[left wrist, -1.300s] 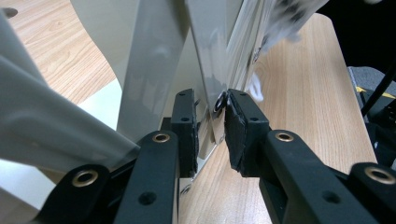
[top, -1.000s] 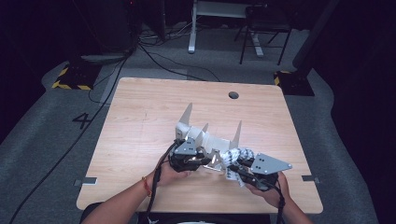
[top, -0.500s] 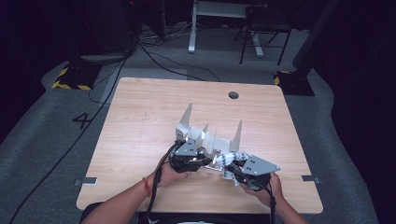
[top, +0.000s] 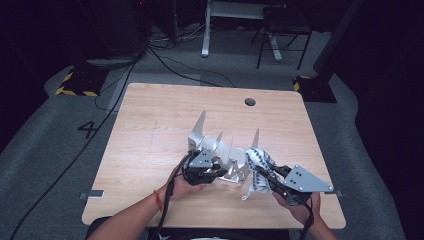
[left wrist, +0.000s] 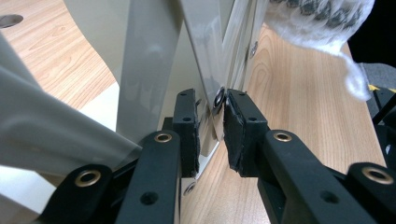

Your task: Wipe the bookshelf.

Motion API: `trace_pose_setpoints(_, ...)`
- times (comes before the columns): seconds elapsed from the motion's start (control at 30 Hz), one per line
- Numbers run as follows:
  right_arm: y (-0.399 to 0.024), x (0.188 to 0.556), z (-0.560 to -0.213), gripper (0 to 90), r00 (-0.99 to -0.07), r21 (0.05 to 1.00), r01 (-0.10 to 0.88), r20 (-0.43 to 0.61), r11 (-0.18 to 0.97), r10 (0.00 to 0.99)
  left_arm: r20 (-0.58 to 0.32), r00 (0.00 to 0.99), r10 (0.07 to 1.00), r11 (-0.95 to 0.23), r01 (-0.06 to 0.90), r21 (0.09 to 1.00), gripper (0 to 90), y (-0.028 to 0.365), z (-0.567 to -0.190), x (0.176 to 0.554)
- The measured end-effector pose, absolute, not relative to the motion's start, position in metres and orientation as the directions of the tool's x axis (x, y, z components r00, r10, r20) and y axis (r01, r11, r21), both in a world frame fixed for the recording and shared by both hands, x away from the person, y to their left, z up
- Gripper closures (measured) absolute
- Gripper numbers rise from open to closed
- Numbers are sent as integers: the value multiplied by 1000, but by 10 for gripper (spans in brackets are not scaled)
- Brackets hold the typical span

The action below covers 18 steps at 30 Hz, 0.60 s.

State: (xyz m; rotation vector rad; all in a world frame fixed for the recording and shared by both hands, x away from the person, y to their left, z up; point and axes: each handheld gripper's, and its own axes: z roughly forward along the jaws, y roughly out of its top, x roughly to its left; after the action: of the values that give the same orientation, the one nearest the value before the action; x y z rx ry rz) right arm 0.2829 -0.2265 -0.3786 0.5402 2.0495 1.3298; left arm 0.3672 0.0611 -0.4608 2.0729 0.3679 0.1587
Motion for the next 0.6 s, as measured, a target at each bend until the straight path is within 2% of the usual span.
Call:
trace_pose_setpoints(0.17,-232,289,-381,804,-706,921,22,-261,390,658,-44,945,323,-466,199,862,758,62,-459,366)
trace_pose_setpoints(0.37,-206,279,-383,804,-759,897,-52,-321,439,567,-61,943,328,-451,213,866,756,62,-459,368)
trace_pose_setpoints(0.5,-191,284,-400,805,-801,877,-36,-312,479,512,-62,943,327,-451,213,867,758,62,-460,367)
trace_pose_setpoints(0.6,-185,291,-420,807,-808,863,5,-295,506,511,-59,945,322,-454,209,866,758,63,-460,368)
